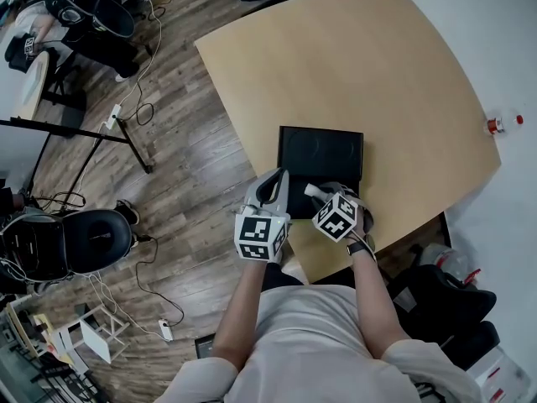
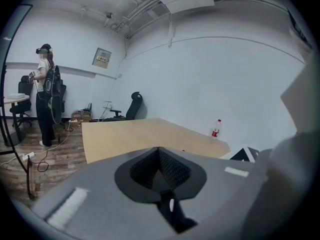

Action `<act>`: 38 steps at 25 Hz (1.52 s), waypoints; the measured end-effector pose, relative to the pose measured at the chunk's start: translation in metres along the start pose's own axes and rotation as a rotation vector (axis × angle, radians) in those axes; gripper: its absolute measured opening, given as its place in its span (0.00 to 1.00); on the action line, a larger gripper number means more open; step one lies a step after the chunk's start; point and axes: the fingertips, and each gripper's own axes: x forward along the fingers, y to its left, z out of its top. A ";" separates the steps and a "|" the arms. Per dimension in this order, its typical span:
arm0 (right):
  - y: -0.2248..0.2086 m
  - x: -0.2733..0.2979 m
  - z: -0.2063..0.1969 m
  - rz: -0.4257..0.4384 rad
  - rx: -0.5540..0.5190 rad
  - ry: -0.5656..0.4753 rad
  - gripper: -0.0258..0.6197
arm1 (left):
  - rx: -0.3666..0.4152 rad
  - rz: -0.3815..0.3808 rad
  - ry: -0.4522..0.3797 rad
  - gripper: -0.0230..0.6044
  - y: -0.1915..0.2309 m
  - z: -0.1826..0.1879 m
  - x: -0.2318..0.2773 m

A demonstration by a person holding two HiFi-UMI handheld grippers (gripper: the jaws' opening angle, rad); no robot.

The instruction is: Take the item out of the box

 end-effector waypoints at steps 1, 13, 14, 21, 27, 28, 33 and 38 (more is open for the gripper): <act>-0.001 -0.003 0.002 -0.005 0.011 -0.010 0.23 | 0.001 -0.002 -0.002 0.05 0.000 0.001 -0.002; -0.006 -0.060 0.033 -0.096 0.125 -0.147 0.23 | 0.022 -0.047 -0.047 0.05 -0.003 0.025 -0.026; -0.008 -0.067 0.037 -0.113 0.126 -0.160 0.22 | 0.025 -0.054 -0.052 0.05 -0.004 0.028 -0.028; -0.028 -0.129 0.065 -0.291 0.139 -0.272 0.22 | 0.064 -0.090 -0.081 0.05 -0.014 0.047 -0.038; -0.045 -0.197 0.091 -0.472 0.152 -0.384 0.22 | 0.109 -0.102 -0.107 0.05 -0.019 0.069 -0.048; -0.047 -0.208 0.094 -0.508 0.150 -0.397 0.22 | 0.117 -0.105 -0.115 0.05 -0.020 0.074 -0.050; -0.053 -0.257 0.098 -0.655 0.171 -0.493 0.22 | 0.144 -0.128 -0.163 0.05 -0.032 0.097 -0.058; -0.050 -0.302 0.098 -0.757 0.225 -0.624 0.22 | 0.145 -0.149 -0.215 0.05 -0.044 0.118 -0.068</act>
